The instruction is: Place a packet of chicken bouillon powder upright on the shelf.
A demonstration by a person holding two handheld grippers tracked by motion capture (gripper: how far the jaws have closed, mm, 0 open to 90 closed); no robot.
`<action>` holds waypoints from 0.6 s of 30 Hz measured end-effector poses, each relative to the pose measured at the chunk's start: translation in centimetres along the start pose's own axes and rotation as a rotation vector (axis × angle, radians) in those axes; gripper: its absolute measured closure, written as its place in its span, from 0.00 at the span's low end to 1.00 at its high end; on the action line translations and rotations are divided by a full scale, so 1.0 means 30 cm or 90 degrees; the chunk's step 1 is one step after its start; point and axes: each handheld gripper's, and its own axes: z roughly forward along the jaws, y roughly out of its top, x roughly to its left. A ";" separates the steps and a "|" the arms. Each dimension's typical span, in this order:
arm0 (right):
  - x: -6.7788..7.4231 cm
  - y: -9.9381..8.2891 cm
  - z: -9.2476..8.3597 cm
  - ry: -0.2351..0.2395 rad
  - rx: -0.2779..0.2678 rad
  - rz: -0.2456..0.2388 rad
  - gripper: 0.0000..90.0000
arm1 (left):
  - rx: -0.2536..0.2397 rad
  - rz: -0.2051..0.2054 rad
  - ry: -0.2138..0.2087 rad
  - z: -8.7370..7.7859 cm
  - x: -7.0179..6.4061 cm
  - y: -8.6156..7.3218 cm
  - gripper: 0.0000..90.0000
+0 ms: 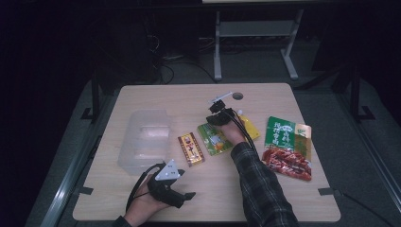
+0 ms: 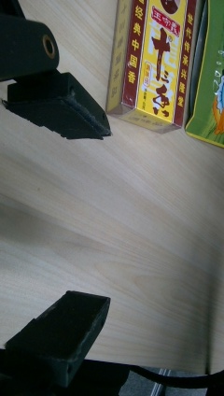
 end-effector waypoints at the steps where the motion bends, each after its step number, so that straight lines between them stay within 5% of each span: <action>1: -0.010 0.010 0.027 -0.009 0.012 0.003 1.00 | 0.001 0.001 0.002 -0.002 0.003 0.000 0.17; 9: -0.015 0.010 0.093 -0.009 0.033 0.003 1.00 | 0.007 -0.001 0.010 -0.007 0.015 -0.004 0.17; 18: 0.030 -0.042 0.068 0.019 0.030 -0.012 1.00 | 0.004 -0.002 0.013 -0.008 0.014 -0.008 0.17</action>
